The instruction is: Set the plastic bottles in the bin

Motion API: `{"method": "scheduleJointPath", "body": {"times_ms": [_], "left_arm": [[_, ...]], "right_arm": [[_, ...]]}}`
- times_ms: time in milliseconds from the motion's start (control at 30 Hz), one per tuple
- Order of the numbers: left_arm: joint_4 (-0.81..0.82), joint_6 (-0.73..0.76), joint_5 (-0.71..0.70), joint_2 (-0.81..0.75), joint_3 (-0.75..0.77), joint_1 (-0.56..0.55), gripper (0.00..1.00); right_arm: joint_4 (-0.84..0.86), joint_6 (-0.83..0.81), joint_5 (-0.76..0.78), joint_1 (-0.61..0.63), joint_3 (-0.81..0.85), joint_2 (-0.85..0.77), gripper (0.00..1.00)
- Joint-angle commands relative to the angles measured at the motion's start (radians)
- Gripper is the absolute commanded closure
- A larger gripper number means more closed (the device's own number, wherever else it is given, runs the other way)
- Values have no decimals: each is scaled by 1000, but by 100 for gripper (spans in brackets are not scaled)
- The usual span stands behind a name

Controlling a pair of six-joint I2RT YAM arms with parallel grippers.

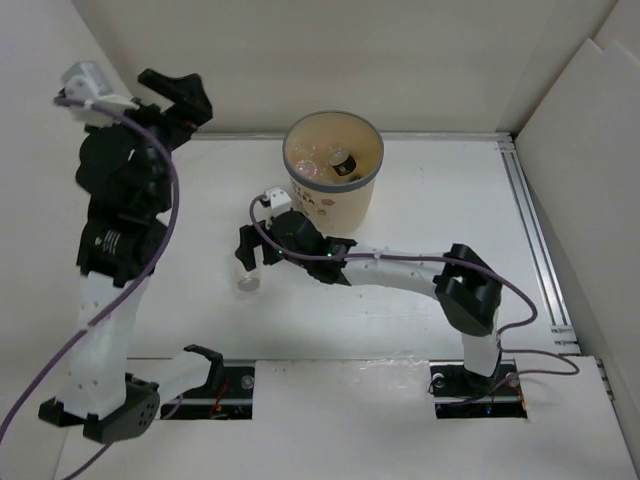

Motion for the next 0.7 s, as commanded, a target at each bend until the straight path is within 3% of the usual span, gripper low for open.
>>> {"method": "scheduleJointPath", "body": {"times_ms": [0,167,300,667], "left_arm": [[-179,-59,-155,-31,-78,29,0],[-191,-92,-169,-183,-194,29,0],[-222,-72,-160,-208,-190,29,0],[-248,-43,-150,-217,-220,29,0]], "right_arm": [[-119,92,33,12,180,115,0],[-344,166,146,22,446,298,0],[-402,189,169,32,521,379,0],[-427,246,140,42,543,507,2]]}}
